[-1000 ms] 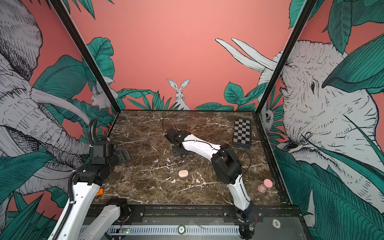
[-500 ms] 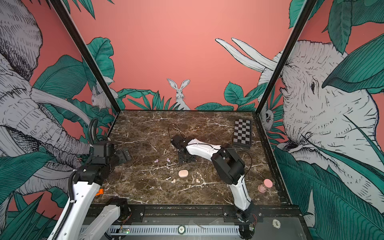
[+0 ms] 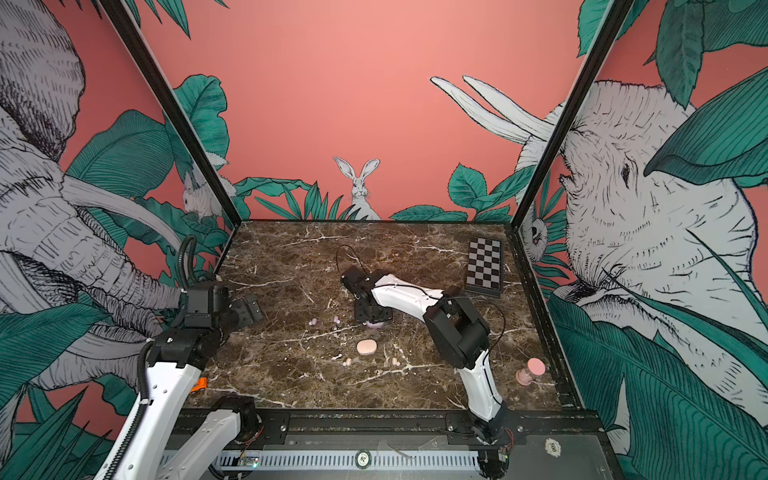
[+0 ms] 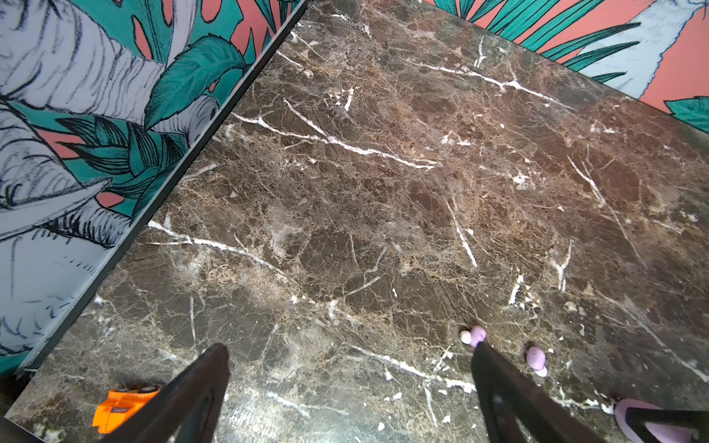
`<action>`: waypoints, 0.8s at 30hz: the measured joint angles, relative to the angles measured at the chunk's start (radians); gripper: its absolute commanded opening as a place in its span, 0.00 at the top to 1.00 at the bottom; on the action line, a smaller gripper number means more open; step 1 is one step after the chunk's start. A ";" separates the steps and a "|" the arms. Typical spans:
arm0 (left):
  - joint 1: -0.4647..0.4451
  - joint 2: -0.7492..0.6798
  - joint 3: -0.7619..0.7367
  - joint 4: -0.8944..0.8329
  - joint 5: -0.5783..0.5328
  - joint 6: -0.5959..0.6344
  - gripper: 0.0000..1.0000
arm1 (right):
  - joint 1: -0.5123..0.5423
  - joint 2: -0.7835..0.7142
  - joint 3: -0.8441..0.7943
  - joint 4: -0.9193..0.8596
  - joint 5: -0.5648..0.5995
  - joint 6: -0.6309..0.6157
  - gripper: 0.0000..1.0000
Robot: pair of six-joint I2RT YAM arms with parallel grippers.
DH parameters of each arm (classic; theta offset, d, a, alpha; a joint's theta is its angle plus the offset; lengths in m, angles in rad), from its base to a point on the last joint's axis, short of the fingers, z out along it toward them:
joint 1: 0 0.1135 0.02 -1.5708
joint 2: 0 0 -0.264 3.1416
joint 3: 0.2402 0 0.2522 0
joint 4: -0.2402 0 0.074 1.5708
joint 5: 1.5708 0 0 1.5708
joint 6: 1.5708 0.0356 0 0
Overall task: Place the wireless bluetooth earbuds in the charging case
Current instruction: 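Lift the pink case with the right gripper and draw it nearer the robot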
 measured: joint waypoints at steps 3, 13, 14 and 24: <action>0.000 0.001 0.000 0.000 0.000 0.000 0.01 | -0.001 0.008 0.036 -0.028 -0.013 0.001 0.29; 0.000 0.001 0.000 0.000 0.002 0.000 0.01 | -0.004 0.058 0.072 -0.097 -0.023 0.020 0.18; 0.000 0.001 0.000 0.000 0.002 0.000 0.01 | -0.005 0.061 0.073 -0.100 -0.024 0.022 0.18; 0.000 0.001 0.000 0.000 0.003 0.000 0.01 | -0.010 0.065 0.077 -0.109 -0.036 0.035 0.30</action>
